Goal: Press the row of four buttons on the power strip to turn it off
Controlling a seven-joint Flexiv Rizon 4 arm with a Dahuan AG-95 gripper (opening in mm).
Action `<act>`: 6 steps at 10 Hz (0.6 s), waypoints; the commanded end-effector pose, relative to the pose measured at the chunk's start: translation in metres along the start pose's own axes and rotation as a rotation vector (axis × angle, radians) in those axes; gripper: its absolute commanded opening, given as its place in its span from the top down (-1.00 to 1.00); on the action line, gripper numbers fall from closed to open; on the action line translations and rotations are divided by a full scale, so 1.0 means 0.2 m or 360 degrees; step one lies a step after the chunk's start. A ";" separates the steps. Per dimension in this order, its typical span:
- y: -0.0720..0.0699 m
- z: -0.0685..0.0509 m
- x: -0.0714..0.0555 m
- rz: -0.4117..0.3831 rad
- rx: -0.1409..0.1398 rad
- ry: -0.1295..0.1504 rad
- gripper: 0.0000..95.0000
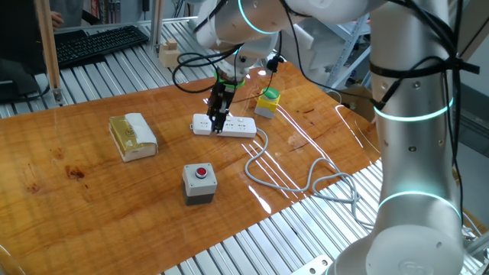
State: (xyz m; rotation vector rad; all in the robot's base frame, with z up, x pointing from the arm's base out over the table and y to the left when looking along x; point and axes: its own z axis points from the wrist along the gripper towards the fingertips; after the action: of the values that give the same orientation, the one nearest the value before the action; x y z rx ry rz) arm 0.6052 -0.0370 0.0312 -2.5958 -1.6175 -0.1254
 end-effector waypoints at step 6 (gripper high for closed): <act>0.00 0.04 0.05 0.0018 -0.0024 -0.0016 -1.00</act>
State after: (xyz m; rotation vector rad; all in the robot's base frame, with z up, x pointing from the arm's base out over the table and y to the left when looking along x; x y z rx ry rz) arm 0.6074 -0.0282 0.0241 -2.6188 -1.6094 -0.1244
